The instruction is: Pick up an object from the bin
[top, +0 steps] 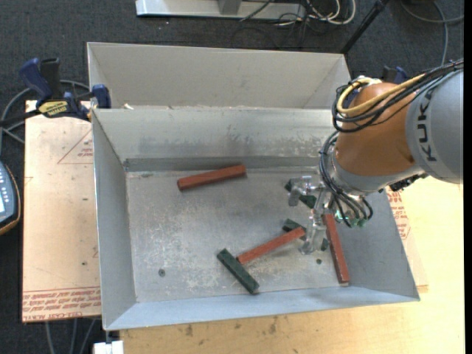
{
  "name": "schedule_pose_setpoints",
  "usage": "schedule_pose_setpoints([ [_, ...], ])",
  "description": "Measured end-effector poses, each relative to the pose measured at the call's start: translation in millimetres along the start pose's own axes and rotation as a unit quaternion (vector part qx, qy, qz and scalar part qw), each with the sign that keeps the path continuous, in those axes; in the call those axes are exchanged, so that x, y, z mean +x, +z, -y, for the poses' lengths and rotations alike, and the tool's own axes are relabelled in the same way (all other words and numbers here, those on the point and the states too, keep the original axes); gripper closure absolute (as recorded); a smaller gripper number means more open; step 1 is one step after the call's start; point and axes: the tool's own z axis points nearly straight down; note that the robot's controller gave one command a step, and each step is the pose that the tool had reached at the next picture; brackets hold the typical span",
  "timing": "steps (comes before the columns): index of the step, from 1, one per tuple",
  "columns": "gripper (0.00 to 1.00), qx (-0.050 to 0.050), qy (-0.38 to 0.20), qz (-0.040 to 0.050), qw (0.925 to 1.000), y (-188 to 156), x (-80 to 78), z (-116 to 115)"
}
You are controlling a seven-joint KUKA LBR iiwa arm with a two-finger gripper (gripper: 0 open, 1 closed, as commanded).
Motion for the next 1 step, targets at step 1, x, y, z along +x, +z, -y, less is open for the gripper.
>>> schedule_pose_setpoints([
  [1, 0.0, -0.001, -0.036, -0.0005, 0.9993, 81.2, 28.9, -28.6],
])
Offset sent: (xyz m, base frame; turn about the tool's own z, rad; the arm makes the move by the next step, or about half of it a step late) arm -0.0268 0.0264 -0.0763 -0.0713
